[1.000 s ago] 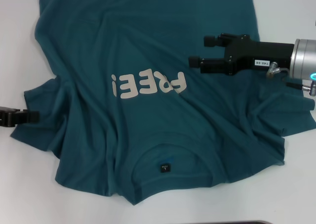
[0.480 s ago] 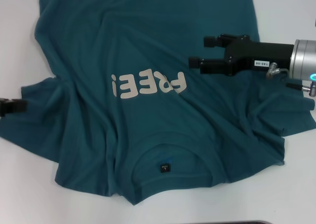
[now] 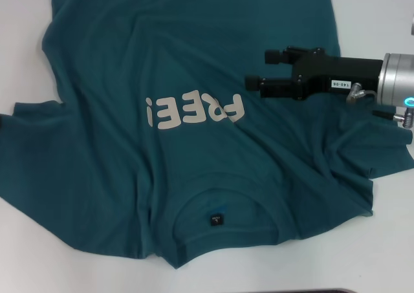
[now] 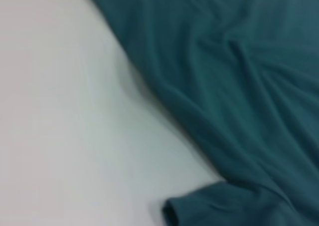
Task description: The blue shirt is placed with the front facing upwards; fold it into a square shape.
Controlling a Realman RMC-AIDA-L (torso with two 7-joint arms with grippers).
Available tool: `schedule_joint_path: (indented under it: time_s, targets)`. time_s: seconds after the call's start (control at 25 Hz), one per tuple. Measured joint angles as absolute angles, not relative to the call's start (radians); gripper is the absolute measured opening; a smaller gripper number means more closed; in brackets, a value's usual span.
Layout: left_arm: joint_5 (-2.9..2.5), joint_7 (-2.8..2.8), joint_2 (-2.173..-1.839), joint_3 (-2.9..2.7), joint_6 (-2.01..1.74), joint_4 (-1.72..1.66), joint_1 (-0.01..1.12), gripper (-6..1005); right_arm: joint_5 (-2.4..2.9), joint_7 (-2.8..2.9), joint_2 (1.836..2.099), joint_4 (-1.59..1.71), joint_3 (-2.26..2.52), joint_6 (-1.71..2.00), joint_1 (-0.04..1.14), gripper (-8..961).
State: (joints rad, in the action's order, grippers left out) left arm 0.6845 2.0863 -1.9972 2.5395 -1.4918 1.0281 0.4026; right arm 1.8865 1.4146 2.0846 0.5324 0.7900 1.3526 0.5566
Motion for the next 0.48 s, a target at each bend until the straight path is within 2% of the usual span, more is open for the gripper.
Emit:
schedule_joint_path:
  time_s: [0.48]
  targets:
    - [0.642, 2.118, -1.983, 2.572, -1.464, 1.046, 0.409, 15, 1.885, 1.416, 2.084, 0.532, 0.79, 1.353, 0.564, 911]
